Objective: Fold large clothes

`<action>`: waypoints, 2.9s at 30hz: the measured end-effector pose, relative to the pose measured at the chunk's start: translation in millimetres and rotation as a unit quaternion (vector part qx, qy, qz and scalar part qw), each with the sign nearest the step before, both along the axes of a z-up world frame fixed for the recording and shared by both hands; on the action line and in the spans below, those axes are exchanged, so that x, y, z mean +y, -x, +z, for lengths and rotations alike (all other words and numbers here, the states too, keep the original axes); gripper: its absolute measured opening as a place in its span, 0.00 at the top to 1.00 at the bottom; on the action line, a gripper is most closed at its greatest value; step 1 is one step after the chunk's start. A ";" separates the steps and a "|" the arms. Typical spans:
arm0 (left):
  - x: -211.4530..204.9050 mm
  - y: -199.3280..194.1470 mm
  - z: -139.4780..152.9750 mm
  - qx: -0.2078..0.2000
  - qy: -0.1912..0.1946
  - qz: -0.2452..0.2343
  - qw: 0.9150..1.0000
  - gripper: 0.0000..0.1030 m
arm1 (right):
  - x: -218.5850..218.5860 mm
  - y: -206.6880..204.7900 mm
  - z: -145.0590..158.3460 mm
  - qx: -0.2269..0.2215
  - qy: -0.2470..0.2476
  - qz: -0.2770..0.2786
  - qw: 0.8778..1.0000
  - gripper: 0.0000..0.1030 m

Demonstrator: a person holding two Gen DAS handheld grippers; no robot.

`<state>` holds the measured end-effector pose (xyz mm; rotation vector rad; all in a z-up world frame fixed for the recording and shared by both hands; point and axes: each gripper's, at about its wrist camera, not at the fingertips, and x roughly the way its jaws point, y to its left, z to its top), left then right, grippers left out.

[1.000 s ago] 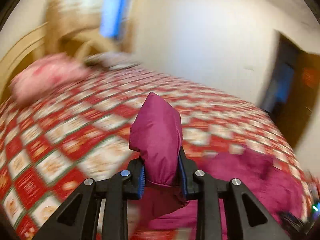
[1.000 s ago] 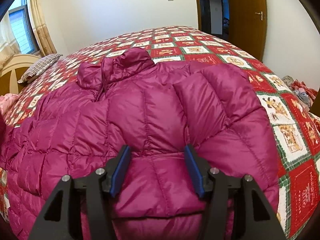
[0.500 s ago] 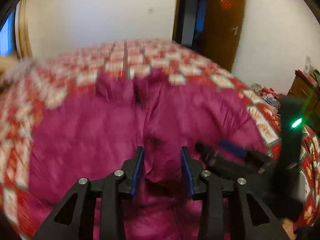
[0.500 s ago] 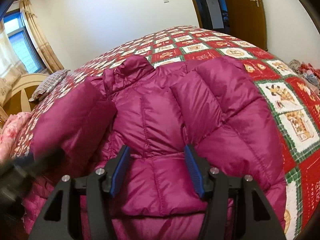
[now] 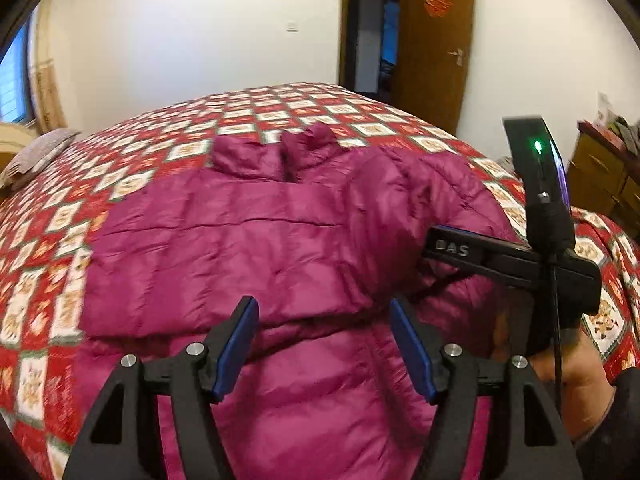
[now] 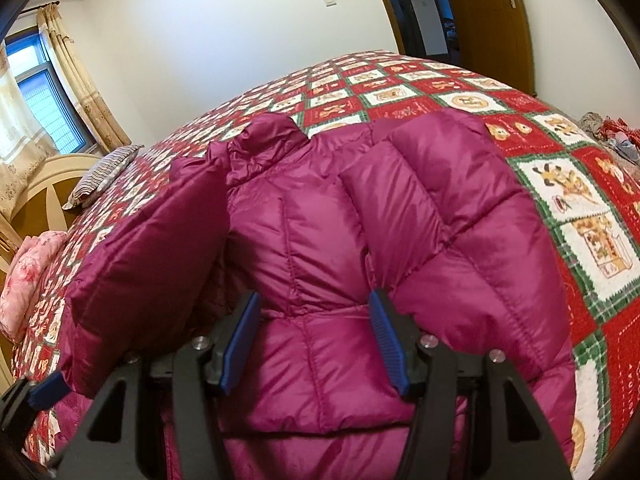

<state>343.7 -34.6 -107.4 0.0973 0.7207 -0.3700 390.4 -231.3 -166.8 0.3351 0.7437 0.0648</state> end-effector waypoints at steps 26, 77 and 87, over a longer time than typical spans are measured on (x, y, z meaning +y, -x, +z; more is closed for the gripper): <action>70.8 -90.4 -16.7 0.000 -0.123 0.215 0.969 0.34 | 65.0 8.6 74.5 -0.056 0.104 0.035 0.992 0.60; 85.6 -164.6 -61.2 0.047 -0.103 0.309 0.944 0.09 | 72.0 -51.1 29.4 0.027 0.140 0.047 0.989 0.69; 88.0 -164.2 -61.8 0.049 -0.092 0.309 0.945 0.09 | 56.9 -54.3 2.5 0.023 0.130 0.033 0.991 0.70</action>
